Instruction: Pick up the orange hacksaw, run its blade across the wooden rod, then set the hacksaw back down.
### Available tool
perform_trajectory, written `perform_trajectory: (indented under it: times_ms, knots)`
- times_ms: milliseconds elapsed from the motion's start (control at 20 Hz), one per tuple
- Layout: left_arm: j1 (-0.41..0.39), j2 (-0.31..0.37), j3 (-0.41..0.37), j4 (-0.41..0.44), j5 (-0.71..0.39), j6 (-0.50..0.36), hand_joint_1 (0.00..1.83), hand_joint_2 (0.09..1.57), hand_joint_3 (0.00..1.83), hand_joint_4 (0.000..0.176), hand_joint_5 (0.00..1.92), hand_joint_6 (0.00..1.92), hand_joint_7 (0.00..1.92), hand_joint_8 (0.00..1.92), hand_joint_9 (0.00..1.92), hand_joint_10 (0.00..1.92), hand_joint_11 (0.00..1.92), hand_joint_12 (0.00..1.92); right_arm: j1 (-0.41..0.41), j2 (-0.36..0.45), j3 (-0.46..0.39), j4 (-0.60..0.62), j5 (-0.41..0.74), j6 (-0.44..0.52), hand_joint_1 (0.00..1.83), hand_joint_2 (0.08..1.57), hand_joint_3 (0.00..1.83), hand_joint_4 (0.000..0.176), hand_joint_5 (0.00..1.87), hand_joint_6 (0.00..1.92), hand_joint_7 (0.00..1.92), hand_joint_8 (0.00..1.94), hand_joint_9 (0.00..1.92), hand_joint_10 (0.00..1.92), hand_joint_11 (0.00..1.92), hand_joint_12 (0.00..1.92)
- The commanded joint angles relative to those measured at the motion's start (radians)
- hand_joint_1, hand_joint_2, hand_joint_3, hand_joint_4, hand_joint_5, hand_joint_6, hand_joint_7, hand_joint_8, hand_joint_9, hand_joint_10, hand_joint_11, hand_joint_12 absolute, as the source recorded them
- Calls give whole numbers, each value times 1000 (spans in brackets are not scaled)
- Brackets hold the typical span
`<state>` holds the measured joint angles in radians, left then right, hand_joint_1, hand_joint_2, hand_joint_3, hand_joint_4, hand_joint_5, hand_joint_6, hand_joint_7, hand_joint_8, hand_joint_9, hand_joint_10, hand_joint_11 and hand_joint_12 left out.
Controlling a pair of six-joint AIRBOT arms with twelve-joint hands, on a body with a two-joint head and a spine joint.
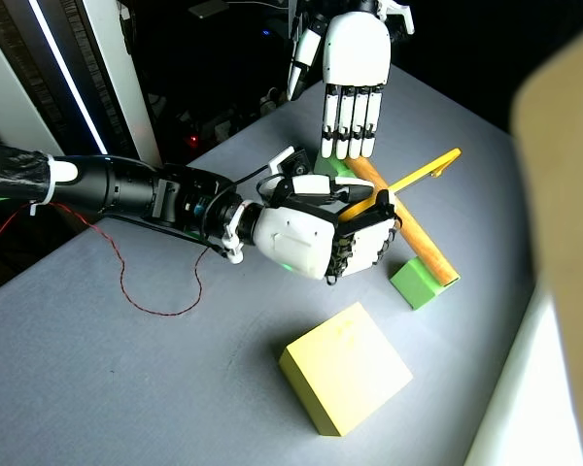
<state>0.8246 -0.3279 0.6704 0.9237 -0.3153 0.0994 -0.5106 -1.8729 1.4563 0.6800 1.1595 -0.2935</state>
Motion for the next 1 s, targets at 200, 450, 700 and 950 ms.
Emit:
perform_trajectory:
  times_ms: [200,450,700,950]
  knots:
    - [-10,-5,4,-13,-15,-3,71,1287,0,0,103,1,84,4,38,4,12,74,30,-59,56,-70,66,19,1246,1146,0,0,875,968,985,1202,929,1150,820,1490]
    - [-11,-6,4,-13,-15,-3,40,1301,1,0,107,2,84,1,47,2,0,97,32,-70,64,-71,61,16,1248,1137,3,0,895,939,994,1186,922,1160,800,1511]
    - [-11,-6,7,-13,-15,-3,57,1292,1,0,110,2,94,0,53,0,0,149,14,-40,56,-116,71,32,1244,1146,1,0,878,962,978,1215,908,1180,796,1531]
    - [-11,-6,10,-13,-15,-3,34,1294,1,0,97,1,79,1,43,1,0,100,-3,14,15,-123,73,20,1246,1137,0,0,908,921,987,1193,921,1138,823,1467]
